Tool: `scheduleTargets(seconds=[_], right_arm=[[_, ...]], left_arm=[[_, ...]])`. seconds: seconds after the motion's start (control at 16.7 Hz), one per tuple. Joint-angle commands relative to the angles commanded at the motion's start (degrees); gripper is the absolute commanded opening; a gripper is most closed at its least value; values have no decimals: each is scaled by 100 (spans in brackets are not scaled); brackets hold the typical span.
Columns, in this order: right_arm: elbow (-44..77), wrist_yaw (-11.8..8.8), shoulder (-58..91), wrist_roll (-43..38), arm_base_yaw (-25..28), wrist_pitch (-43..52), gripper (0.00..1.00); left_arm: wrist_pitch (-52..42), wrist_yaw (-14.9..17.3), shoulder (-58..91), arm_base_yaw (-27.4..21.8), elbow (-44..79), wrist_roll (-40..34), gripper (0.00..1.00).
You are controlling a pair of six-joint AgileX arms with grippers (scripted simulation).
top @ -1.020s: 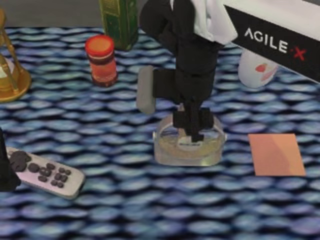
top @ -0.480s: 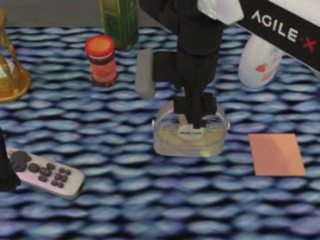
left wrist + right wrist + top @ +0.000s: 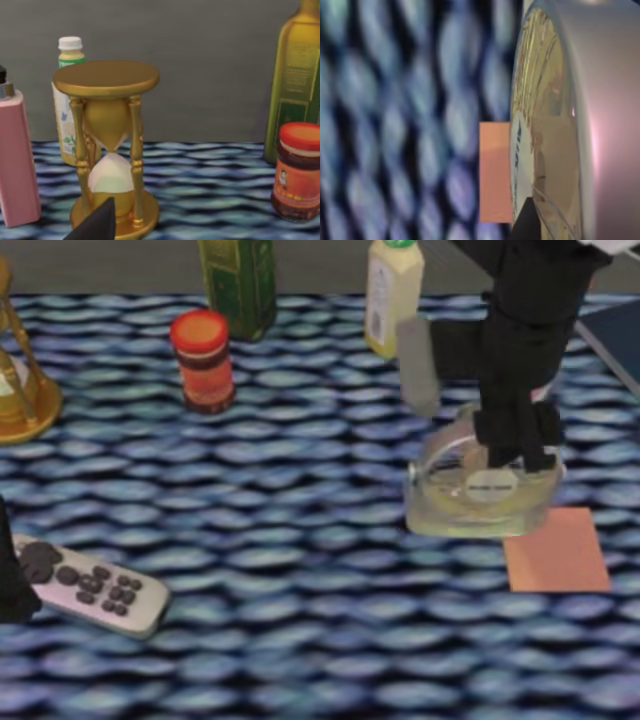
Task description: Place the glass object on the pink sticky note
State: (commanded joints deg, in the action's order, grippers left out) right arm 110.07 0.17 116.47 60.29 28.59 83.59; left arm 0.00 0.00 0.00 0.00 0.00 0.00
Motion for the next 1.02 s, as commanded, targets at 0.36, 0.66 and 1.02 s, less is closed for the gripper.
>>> scheduleTargets(seconds=[0.36,0.66,1.02], right_arm=[[-1526,-7,-1156,1247,-1125,-341,0],[-1594,-7,-1213,1310,-1179,-349,0],[-2143,-9,-1180,1330,-1211,-970,0]], left_arm=[[0,0,0,0,0,0,100],[0,0,0,0,0,0,100],[0,0,0,0,0,0,100]])
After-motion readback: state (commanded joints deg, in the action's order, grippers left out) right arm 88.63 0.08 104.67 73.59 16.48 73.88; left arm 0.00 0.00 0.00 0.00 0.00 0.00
